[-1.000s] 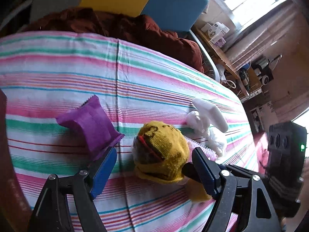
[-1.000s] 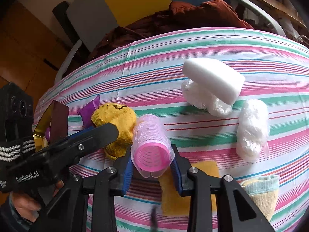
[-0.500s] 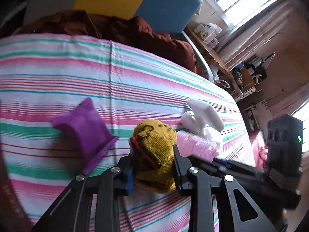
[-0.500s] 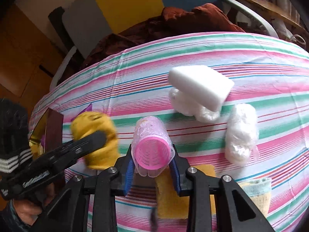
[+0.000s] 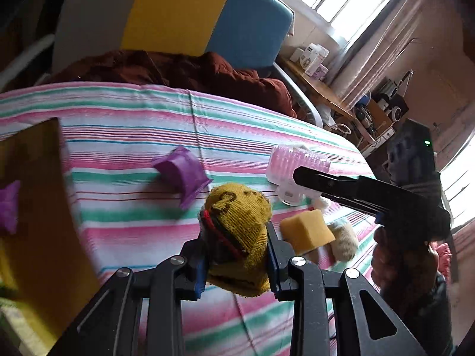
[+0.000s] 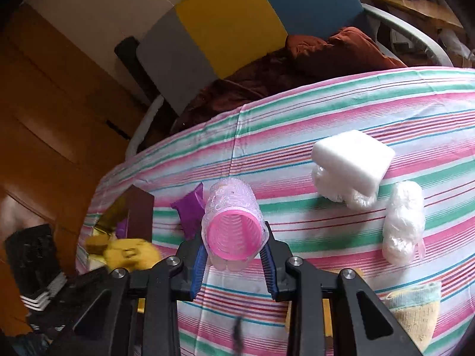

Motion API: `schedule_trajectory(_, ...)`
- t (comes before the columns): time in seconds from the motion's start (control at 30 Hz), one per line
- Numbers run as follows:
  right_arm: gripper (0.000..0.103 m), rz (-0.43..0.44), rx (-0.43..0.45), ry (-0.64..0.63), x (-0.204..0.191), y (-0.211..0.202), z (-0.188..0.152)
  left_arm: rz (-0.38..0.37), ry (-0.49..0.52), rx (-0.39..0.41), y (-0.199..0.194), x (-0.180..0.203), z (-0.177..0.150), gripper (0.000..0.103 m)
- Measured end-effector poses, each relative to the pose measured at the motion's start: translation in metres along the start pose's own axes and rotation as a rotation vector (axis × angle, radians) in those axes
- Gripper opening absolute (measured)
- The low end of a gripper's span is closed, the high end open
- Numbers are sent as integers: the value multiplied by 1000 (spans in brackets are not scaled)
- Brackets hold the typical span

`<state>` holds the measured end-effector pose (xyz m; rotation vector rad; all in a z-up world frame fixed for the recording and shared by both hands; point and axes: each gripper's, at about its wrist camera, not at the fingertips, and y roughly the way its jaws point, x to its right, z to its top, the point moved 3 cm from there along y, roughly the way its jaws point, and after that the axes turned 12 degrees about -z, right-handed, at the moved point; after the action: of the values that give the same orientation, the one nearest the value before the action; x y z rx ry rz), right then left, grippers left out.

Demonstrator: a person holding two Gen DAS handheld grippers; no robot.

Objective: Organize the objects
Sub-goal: 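Carry the yellow toy and pink roller into the gold tray and open both tools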

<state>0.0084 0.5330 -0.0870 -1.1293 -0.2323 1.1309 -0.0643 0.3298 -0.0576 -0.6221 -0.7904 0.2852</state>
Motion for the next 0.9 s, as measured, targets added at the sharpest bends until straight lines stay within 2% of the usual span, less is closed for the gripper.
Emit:
schedule_trajectory(0.23,32,-30,-6,-88,-18,2,-12,82,44,81,-56,-3,-13,34)
schedule_trajectory(0.5,32,-73,0,-189,-54,0,-28,258,54,169,-121,-30,-35,36)
schedule_trajectory(0.77,32,-4,27,-285,-133,-11,-50,420,98,248,-166,-53,-50,36)
schedule_trajectory(0.9,32,11,20,-342,-174,-7,-59,466,111,272,-181,-61,-52,36)
